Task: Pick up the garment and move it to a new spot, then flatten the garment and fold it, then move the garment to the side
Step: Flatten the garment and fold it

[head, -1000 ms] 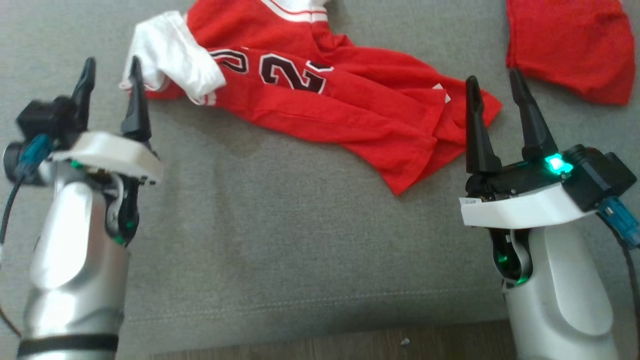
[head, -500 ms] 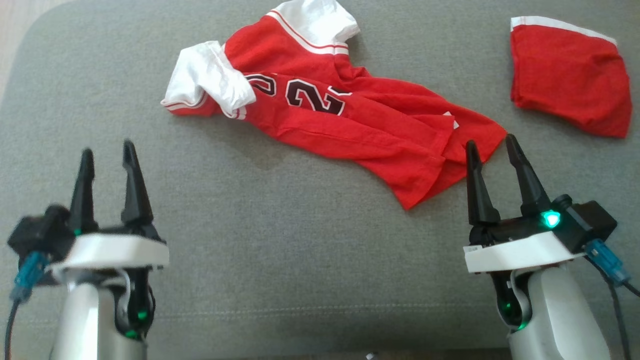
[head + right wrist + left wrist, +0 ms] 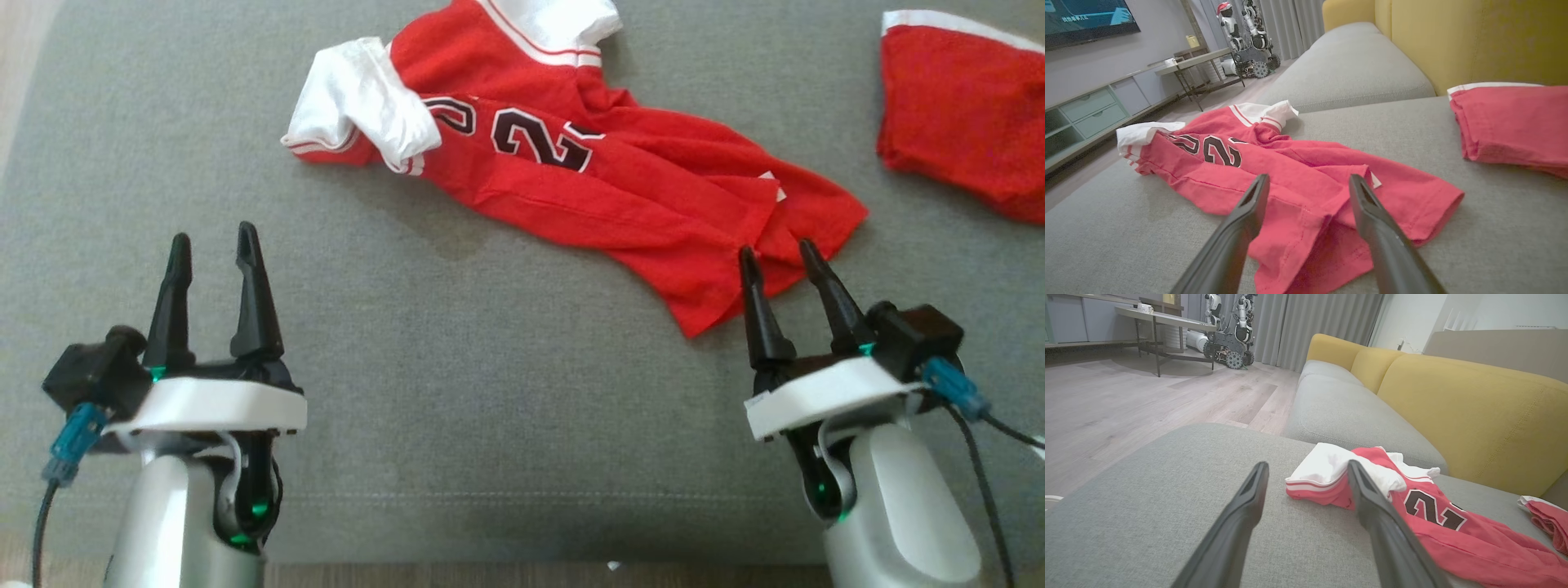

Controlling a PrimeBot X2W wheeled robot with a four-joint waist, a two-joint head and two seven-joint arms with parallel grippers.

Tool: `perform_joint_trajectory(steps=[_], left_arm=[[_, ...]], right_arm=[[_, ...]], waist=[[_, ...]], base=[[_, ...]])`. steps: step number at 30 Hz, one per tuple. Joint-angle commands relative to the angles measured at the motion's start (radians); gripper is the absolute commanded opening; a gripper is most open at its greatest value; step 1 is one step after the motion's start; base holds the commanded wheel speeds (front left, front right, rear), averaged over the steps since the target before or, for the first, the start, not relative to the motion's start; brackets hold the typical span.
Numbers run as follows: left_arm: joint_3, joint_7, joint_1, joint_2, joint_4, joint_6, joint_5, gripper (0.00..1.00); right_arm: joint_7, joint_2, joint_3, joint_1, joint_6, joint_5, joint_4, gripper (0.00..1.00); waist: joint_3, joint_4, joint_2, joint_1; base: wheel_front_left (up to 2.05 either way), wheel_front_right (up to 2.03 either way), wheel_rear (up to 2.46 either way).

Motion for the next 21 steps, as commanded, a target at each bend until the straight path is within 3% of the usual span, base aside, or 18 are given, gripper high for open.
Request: perform_joint_trajectory(steps=[1, 13, 14, 15, 17, 21], left_arm=[[0.025, -0.012, -0.033, 0.012, -0.033, 0.005, -0.009, 1.00], [0.008, -0.012, -0.049, 0.012, -0.024, 0.009, -0.020, 1.00], [0.007, -0.012, -0.050, 0.012, -0.023, 0.009, -0.020, 1.00], [0.006, -0.012, -0.052, 0.012, -0.021, 0.009, -0.021, 1.00], [0.006, -0.012, -0.053, 0.012, -0.017, 0.010, -0.023, 1.00], [0.005, -0.012, -0.050, 0.012, -0.008, 0.013, -0.025, 1.00]], right_arm=[[0.005, 0.008, 0.020, -0.035, 0.006, -0.009, -0.022, 1.00], [0.018, 0.008, 0.026, -0.099, 0.006, -0.021, 0.103, 1.00], [0.015, 0.008, 0.029, -0.103, 0.006, -0.020, 0.108, 0.95], [0.013, 0.008, 0.032, -0.106, 0.006, -0.019, 0.112, 0.49], [0.006, 0.008, 0.041, -0.110, 0.006, -0.017, 0.115, 0.00], [-0.013, 0.006, 0.051, -0.109, 0.006, -0.021, 0.111, 0.00]], waist=[[0.007, 0.006, -0.0001, 0.0000], [0.043, 0.028, -0.0001, 0.0000], [0.044, 0.028, -0.0001, 0.0000], [0.044, 0.027, -0.0001, 0.0000], [0.043, 0.025, -0.0001, 0.0000], [0.031, 0.016, -0.0001, 0.0000]], base=[[0.00, 0.00, 0.00], [0.00, 0.00, 0.00], [0.00, 0.00, 0.00], [0.00, 0.00, 0.00], [0.00, 0.00, 0.00], [0.00, 0.00, 0.00]])
